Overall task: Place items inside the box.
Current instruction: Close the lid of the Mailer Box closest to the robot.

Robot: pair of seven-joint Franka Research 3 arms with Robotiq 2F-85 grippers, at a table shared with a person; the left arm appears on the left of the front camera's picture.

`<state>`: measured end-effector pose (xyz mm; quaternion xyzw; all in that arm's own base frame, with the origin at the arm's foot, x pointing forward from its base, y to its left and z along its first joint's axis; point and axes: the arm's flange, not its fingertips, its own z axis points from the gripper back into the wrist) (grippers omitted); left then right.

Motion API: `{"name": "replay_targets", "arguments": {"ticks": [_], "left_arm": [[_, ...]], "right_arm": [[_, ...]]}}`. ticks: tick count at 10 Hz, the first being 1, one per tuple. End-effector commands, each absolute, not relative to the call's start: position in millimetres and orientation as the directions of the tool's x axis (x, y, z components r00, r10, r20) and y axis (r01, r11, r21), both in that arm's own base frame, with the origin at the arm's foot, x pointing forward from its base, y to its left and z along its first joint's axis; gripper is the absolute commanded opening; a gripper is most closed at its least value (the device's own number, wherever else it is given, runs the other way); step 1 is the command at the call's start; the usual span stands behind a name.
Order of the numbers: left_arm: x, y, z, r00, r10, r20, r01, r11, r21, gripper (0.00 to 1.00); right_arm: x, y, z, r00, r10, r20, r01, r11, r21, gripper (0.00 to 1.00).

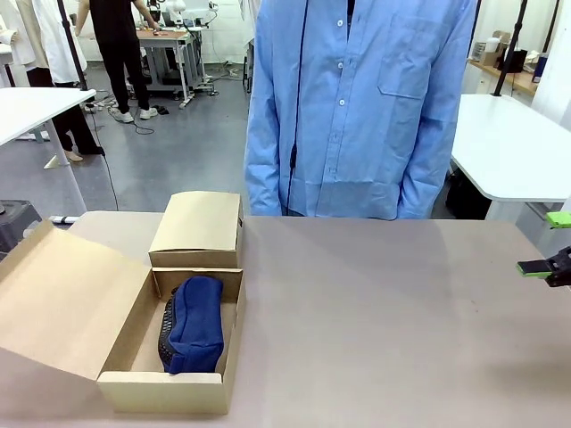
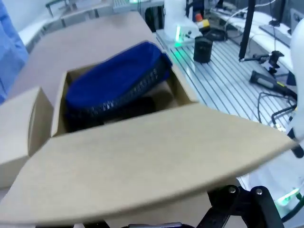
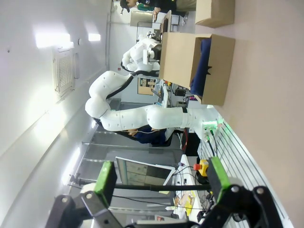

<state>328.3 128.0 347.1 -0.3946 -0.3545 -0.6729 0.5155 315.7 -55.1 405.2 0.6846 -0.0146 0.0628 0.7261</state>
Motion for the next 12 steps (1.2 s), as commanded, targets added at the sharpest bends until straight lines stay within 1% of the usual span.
{"name": "replay_targets", "arguments": {"ticks": [1, 3, 4, 7, 8, 9, 11, 12], "left_arm": [[298, 141, 335, -0.262, -0.344, 0.902, 0.955, -0.227, 0.191, 1.0], [291, 115, 349, -0.277, -0.354, 0.893, 0.945, -0.266, 0.188, 1.0], [291, 96, 355, -0.302, -0.35, 0.887, 0.938, -0.277, 0.21, 1.0], [296, 24, 356, -0.313, -0.352, 0.882, 0.94, -0.249, 0.234, 1.0], [295, 3, 354, -0.299, -0.364, 0.882, 0.947, -0.228, 0.226, 1.0], [291, -15, 352, -0.253, -0.368, 0.895, 0.959, -0.215, 0.183, 1.0], [286, -39, 342, -0.19, -0.358, 0.914, 0.977, -0.158, 0.141, 1.0], [280, -49, 334, -0.154, -0.359, 0.92, 0.977, -0.195, 0.087, 1.0]], "right_arm": [[315, -59, 410, 0.992, 0.081, 0.094, -0.098, 0.058, 0.993, 1.0], [315, -59, 410, 0.992, 0.081, 0.094, -0.098, 0.058, 0.993, 1.0], [315, -59, 410, 0.992, 0.081, 0.094, -0.098, 0.058, 0.993, 1.0], [315, -59, 410, 0.992, 0.081, 0.094, -0.098, 0.058, 0.993, 1.0], [315, -59, 410, 0.992, 0.081, 0.094, -0.098, 0.058, 0.993, 1.0], [315, -59, 410, 0.992, 0.081, 0.094, -0.098, 0.058, 0.993, 1.0], [315, -59, 410, 0.992, 0.081, 0.094, -0.098, 0.058, 0.993, 1.0], [315, -59, 410, 0.992, 0.081, 0.094, -0.098, 0.058, 0.993, 1.0]]}}
